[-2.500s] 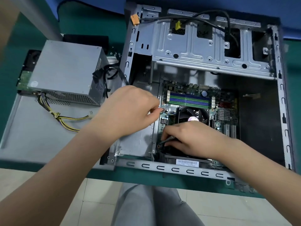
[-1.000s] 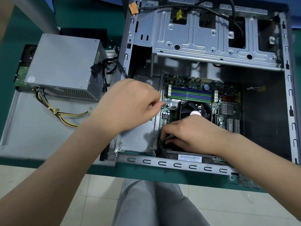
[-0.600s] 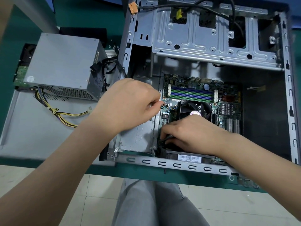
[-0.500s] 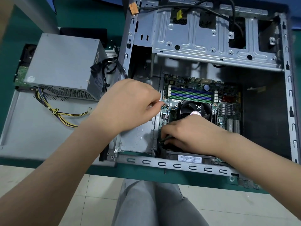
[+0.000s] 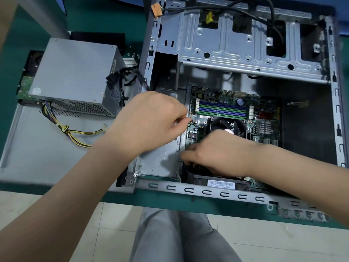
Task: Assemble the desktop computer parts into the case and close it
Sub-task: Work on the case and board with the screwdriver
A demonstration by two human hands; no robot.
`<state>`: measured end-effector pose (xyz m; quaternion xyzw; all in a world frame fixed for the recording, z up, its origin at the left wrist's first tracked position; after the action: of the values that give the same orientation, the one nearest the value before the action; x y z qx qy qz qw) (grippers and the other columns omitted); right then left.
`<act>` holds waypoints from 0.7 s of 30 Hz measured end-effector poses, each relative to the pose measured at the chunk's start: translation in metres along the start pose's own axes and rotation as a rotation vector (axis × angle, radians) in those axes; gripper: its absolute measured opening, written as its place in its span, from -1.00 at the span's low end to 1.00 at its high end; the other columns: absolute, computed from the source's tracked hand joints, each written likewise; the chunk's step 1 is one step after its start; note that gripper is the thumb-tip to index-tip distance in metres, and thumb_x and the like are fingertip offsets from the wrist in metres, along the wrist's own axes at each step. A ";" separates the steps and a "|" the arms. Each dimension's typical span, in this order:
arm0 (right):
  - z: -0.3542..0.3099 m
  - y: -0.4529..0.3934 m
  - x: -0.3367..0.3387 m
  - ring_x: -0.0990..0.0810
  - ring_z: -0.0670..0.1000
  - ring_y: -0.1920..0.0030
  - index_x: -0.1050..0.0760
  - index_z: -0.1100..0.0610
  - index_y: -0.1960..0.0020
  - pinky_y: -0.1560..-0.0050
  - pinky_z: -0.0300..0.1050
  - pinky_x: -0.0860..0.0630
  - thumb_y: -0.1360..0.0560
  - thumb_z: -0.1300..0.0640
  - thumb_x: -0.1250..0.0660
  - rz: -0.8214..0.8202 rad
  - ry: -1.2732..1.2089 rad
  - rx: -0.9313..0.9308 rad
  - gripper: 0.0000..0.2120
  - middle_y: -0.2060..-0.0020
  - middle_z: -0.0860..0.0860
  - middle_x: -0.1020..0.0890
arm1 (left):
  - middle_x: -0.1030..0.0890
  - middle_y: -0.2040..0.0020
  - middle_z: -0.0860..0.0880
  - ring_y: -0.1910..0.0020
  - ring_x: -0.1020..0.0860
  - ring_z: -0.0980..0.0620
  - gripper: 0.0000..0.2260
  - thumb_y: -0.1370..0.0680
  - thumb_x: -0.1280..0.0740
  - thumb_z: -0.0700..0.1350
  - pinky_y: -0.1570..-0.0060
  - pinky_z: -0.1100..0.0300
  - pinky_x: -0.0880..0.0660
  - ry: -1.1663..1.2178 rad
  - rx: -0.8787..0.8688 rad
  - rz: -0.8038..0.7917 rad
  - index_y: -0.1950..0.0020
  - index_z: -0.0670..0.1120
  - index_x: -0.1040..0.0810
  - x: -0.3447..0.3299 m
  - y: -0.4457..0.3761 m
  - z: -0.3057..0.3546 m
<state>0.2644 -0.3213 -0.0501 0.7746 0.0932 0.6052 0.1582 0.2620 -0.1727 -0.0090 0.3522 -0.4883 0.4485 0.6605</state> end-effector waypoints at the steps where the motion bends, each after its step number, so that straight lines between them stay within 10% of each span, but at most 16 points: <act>1: 0.000 0.000 0.000 -0.49 0.12 0.30 -0.30 0.02 -0.27 0.40 -0.08 -0.25 -0.42 0.31 -0.21 -0.004 -0.007 0.002 -0.54 0.12 -0.04 -0.55 | -0.41 0.37 0.06 0.34 -0.40 -0.05 -0.71 -0.57 -0.19 0.02 0.30 0.14 -0.26 0.002 0.002 -0.002 0.30 -0.08 -0.48 0.000 0.000 0.000; 21: 0.006 0.000 -0.005 -0.31 0.11 0.44 -0.13 0.08 0.01 0.41 -0.06 -0.41 -0.61 0.03 -0.12 -0.042 0.010 -0.099 -0.82 0.40 -0.05 -0.35 | -0.44 0.37 0.04 0.33 -0.44 -0.05 -0.70 -0.56 -0.17 0.03 0.30 0.13 -0.31 0.000 0.003 -0.005 0.30 -0.08 -0.47 -0.002 -0.001 -0.001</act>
<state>0.2685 -0.3235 -0.0564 0.7605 0.0804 0.6096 0.2087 0.2629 -0.1728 -0.0109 0.3545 -0.4868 0.4476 0.6610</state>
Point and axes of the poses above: each hand's wrist, its own y-axis away from the middle knuckle, its own x-axis out of the back of the hand, z = x × y, the point moved 3 cm from there along -y, towards the middle knuckle
